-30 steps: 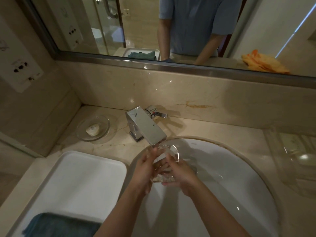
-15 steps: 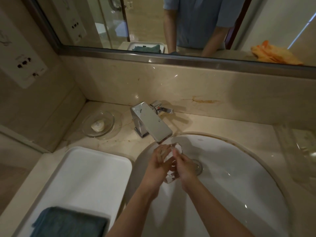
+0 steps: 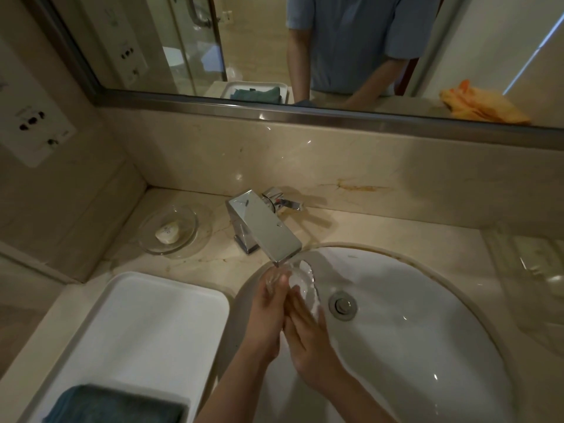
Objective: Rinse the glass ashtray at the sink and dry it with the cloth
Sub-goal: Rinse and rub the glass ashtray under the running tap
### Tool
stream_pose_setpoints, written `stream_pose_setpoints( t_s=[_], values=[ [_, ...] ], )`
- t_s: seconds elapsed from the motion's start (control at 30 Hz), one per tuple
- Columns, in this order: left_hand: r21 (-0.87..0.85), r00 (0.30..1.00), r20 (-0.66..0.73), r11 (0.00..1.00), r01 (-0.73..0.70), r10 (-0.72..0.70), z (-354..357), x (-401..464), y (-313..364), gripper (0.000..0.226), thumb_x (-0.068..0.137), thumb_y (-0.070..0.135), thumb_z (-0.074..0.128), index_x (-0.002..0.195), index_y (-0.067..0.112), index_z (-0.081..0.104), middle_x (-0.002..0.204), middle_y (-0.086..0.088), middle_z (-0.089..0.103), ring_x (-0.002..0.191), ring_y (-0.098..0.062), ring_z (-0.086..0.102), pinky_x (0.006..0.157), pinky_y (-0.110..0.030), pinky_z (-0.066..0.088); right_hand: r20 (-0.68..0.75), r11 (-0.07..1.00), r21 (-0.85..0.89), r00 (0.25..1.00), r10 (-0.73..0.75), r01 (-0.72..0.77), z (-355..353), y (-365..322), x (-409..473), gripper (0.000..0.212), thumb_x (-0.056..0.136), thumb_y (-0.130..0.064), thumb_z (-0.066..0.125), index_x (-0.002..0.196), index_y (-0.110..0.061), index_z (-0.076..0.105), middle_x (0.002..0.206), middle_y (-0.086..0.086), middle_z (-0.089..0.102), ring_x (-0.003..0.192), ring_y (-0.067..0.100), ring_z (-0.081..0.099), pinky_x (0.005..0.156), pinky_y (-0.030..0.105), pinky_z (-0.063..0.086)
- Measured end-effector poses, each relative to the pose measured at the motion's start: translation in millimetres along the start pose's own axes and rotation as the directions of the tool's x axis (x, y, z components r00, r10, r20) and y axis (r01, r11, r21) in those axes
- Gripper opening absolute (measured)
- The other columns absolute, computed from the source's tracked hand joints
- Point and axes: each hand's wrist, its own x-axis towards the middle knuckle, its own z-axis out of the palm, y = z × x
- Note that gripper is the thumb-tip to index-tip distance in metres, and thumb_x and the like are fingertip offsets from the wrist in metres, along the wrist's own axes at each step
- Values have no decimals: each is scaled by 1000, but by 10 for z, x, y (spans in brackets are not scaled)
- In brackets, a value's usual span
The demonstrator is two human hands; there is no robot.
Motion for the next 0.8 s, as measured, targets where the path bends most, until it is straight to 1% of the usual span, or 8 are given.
stream_pose_setpoints(
  t_s=[0.13,0.2,0.27,0.37,0.47,0.63,0.7,0.8],
  values=[
    [52,999,34,998,-34,32,4,-18,-52,27,95,25,47,118,19,59,111,-1,71,101,-13,67,79,-25,56,-46,981,21,980,195,-195,-67,-35,66,49,102,-27,21,146,-24,2,146,-21,-11,138,-4,-8,116,34,-4],
    [41,1000,9,999,-25,24,-9,-13,-74,26,95,25,48,117,20,59,110,-2,71,100,-14,68,72,-19,54,-81,935,319,979,187,-152,-67,-165,22,38,100,-27,31,135,-26,44,147,-8,38,136,5,32,111,21,25],
    [53,1000,-10,999,8,-7,-24,-10,-96,22,92,27,52,114,26,58,110,-3,69,99,-16,67,73,-24,54,-128,800,570,941,313,-189,-165,-275,31,26,96,-35,39,105,-38,63,113,-12,68,107,7,59,86,8,41],
    [168,1000,12,986,16,-18,-1,-39,-122,18,92,25,54,108,32,58,113,6,65,106,-13,63,90,-35,51,-59,647,680,854,517,-344,-324,-253,230,43,93,-46,39,135,-35,39,145,-5,41,129,14,42,98,20,31],
    [383,997,44,921,-69,56,61,-85,-112,31,93,24,52,124,27,54,119,12,63,106,3,60,94,-21,49,169,449,754,802,572,-480,-317,-307,365,84,71,-72,37,145,-40,15,155,-7,20,138,18,29,111,40,25],
    [537,996,31,839,-83,78,104,-120,11,43,92,32,52,134,35,44,112,21,55,99,7,52,79,-1,40,371,3,891,734,569,-453,-301,-249,477,75,76,-70,47,128,-15,55,118,6,66,116,21,57,109,39,37],
    [520,996,82,852,-61,22,96,-121,37,48,93,30,50,138,38,37,116,21,51,102,9,49,76,5,35,369,-35,902,726,580,-430,-315,-243,507,67,81,-63,50,121,-10,60,106,8,69,113,23,59,107,39,39],
    [466,976,194,885,-8,-94,48,-153,15,50,94,34,46,129,60,22,131,27,39,120,7,40,102,-14,34,341,-55,922,738,582,-383,-335,-249,523,62,85,-58,49,124,-10,57,104,6,65,113,24,57,103,39,41]
  ],
)
